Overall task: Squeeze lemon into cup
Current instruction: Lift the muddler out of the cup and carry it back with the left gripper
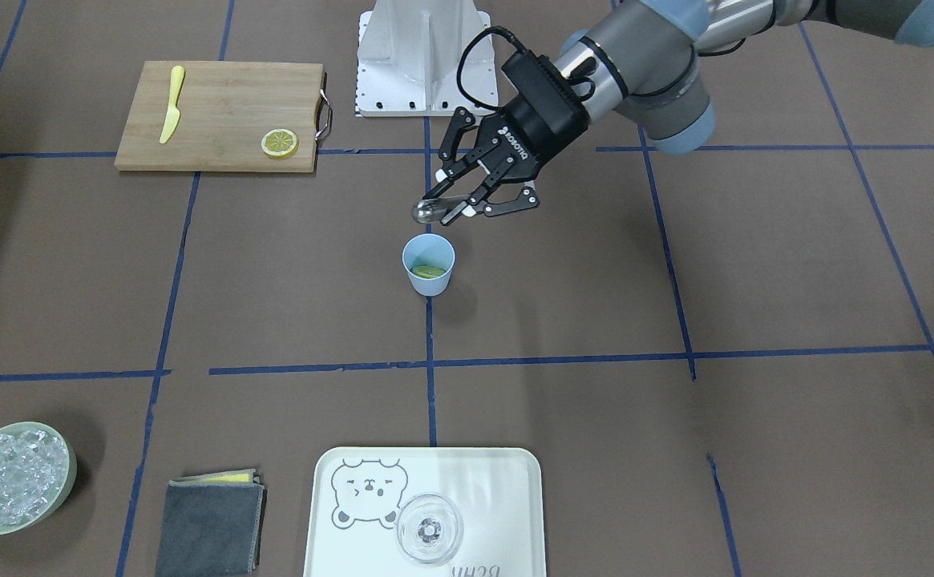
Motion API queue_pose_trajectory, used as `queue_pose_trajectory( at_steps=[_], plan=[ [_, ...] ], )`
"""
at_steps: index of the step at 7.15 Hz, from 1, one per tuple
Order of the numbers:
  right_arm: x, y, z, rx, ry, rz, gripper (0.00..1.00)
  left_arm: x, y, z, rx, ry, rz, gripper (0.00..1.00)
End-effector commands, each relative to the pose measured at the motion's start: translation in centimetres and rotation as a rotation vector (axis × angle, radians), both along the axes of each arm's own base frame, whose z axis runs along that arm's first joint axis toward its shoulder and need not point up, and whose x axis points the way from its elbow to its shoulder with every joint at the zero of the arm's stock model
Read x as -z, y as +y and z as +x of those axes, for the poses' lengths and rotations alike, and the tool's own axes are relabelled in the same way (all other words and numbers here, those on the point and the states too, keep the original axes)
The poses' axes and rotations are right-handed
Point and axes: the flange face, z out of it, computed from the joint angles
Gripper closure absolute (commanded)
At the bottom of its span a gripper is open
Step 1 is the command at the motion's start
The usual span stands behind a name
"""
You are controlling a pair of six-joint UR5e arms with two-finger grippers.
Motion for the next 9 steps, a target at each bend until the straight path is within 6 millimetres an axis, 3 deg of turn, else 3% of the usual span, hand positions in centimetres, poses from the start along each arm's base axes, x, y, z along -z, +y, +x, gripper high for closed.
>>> queue_pose_trajectory(
  at_steps=[1, 2, 3, 4, 5, 7, 9],
  plan=[
    [-3.0, -0.4, 0.0, -0.061, 0.006, -0.022, 0.00, -7.8, -1.7, -7.6, -0.165, -0.234, -0.249, 1.00],
    [-3.0, -0.3, 0.0, -0.104, 0.008, -0.025, 0.00, -14.9, -0.7, -10.4, -0.210, -0.297, -0.378, 1.00],
    [-2.5, -0.5, -0.1, -0.106, 0.007, -0.012, 0.00, -20.8, 1.0, -11.9, -0.206, -0.356, -0.474, 1.00],
    [-2.2, -1.0, -0.2, -0.105, 0.006, -0.003, 0.00, -24.6, 2.0, -12.8, -0.193, -0.387, -0.569, 1.00],
    [-1.9, -1.4, -0.4, -0.097, 0.004, 0.005, 0.00, -27.6, 1.8, -12.8, -0.145, -0.391, -0.708, 1.00],
    [-1.9, -1.6, -0.9, -0.083, 0.010, 0.006, 0.00, -30.6, 0.6, -11.3, -0.068, -0.374, -0.914, 1.00],
    [-1.7, -1.7, -1.0, -0.079, 0.009, 0.015, 0.00, -34.0, -0.6, -10.8, -0.002, -0.404, -0.979, 1.00]
  ],
)
